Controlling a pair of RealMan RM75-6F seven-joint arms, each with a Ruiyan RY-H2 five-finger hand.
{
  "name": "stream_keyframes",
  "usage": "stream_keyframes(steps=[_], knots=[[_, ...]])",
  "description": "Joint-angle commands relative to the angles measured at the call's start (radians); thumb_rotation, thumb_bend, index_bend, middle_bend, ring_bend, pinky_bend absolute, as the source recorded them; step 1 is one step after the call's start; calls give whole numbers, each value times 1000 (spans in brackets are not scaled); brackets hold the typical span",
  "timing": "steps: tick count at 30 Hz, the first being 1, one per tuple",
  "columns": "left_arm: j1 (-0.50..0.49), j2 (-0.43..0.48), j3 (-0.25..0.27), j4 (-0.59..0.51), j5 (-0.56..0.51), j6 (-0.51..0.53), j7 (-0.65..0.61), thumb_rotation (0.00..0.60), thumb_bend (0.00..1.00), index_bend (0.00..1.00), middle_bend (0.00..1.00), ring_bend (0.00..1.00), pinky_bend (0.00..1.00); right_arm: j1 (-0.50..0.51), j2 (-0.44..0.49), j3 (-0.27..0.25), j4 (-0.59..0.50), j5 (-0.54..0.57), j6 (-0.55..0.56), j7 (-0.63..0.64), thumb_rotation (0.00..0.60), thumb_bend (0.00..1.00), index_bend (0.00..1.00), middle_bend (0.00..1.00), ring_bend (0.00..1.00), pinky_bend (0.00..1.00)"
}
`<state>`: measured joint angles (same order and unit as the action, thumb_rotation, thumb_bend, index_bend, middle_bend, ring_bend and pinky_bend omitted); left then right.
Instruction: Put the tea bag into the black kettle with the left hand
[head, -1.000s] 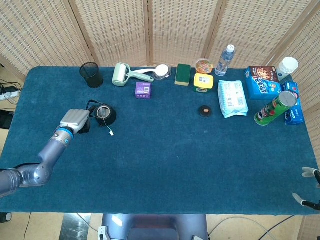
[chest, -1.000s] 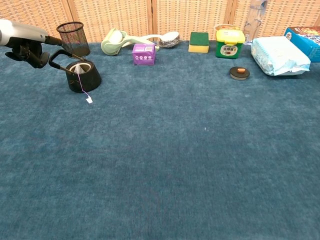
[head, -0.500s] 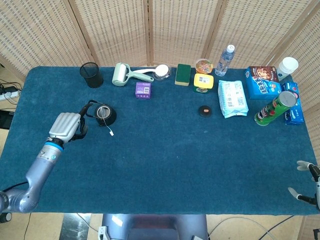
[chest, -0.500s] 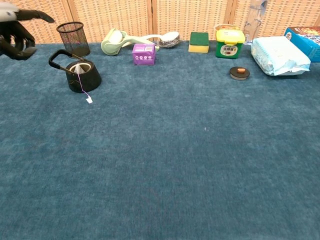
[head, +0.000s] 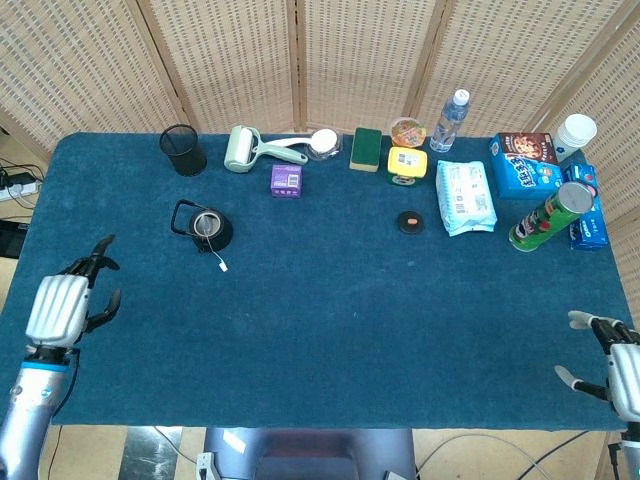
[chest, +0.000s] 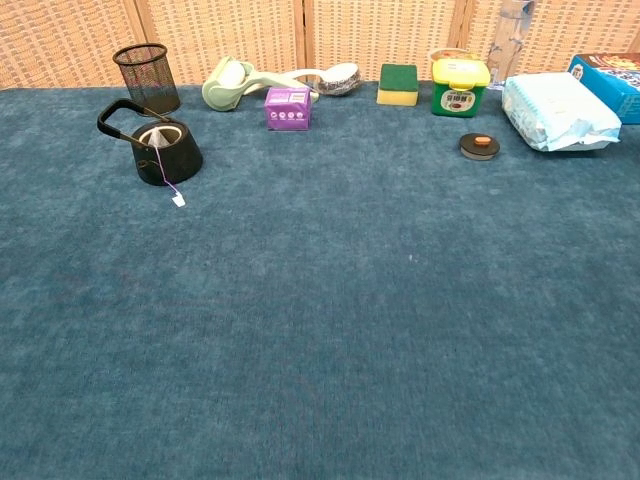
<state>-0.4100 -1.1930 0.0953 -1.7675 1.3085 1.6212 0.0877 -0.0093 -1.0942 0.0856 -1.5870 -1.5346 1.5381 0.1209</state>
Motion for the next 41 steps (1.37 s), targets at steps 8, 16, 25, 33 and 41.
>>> stream_keyframes(steps=[8, 16, 25, 33, 41], knots=[[189, 9, 49, -8, 123, 137, -18, 600, 515, 0, 365, 313, 452, 17, -14, -19, -29, -39, 2, -43, 600, 100, 262, 374, 303, 349], [242, 11, 29, 1, 131, 113, -38, 600, 515, 0, 365, 313, 433, 19, -9, -21, -49, -38, 10, -65, 600, 100, 263, 374, 303, 347], [258, 0, -20, 10, 117, 52, -45, 600, 514, 0, 365, 313, 432, 25, -6, -23, -52, -28, 0, -67, 600, 99, 263, 374, 303, 346], [274, -3, -50, 4, 120, 30, -36, 600, 514, 0, 365, 313, 431, 28, -10, -25, -38, -14, -9, -53, 600, 99, 262, 374, 303, 346], [279, -1, -86, -5, 122, 18, -22, 600, 515, 0, 365, 313, 427, 40, -19, -27, -27, -7, -31, -46, 600, 100, 263, 374, 303, 346]])
